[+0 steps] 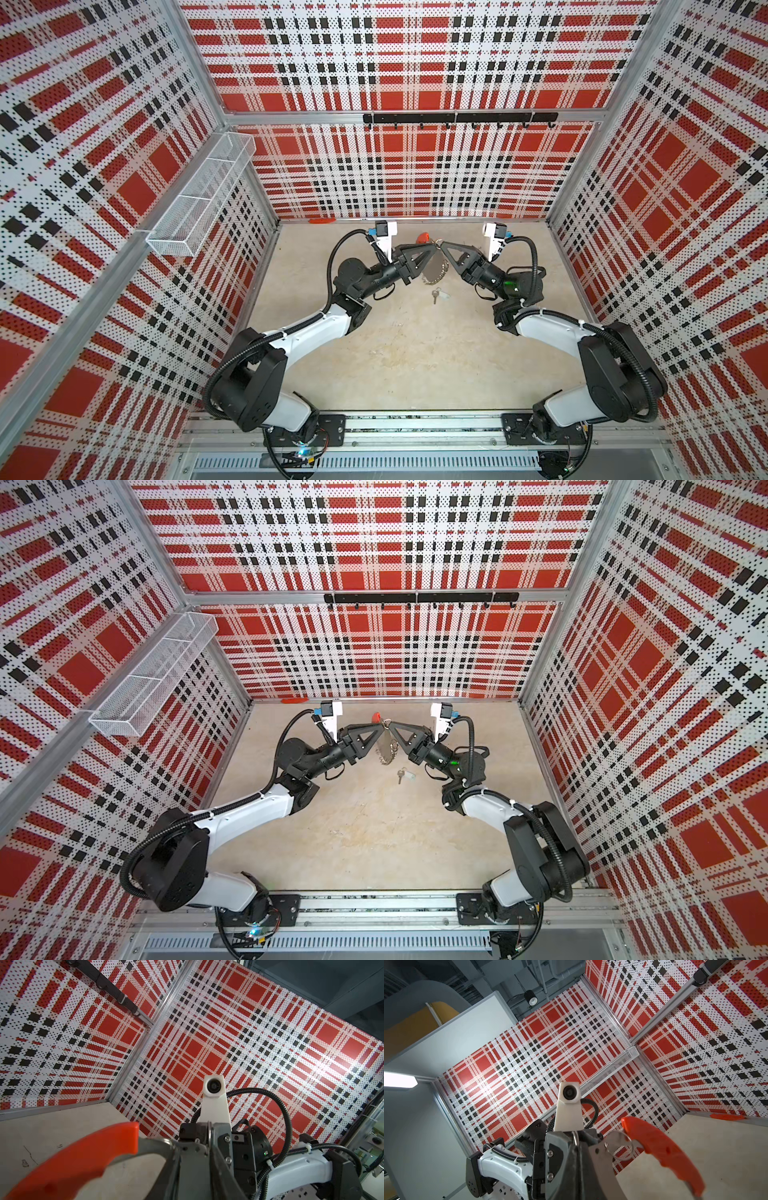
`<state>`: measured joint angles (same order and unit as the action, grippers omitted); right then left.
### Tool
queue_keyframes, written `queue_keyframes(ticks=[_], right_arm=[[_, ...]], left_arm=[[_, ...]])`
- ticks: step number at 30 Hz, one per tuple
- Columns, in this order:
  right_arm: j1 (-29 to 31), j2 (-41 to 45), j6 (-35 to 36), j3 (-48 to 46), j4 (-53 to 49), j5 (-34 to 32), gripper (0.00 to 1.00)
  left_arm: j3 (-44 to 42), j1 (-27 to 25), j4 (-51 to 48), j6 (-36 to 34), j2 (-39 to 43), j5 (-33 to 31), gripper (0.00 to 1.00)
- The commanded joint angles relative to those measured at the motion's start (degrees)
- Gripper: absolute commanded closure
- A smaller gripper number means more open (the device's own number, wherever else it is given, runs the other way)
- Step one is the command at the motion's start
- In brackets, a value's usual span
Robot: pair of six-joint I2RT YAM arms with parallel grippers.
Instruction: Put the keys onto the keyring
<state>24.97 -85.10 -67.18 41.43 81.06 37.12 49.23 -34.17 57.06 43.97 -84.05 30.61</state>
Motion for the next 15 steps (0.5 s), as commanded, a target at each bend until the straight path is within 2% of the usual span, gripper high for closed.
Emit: queue_keyframes(ticks=[1, 11, 15], right_arm=[[0.40, -0.42, -1.38, 1.79, 4.86, 0.02, 1.00], [0.56, -0.59, -1.51, 1.94, 5.16, 1.28, 1.00], [0.68, -0.59, -1.80, 2.33, 5.36, 1.79, 1.00]], left_arm=[[1.48, -0.26, 3.90, 0.85, -0.59, 1.29, 0.73], [2.86, -0.47, 4.72, 1.72, -1.70, 1.72, 0.72], [3.70, -1.03, 4.72, 1.98, -2.82, 1.99, 0.79]])
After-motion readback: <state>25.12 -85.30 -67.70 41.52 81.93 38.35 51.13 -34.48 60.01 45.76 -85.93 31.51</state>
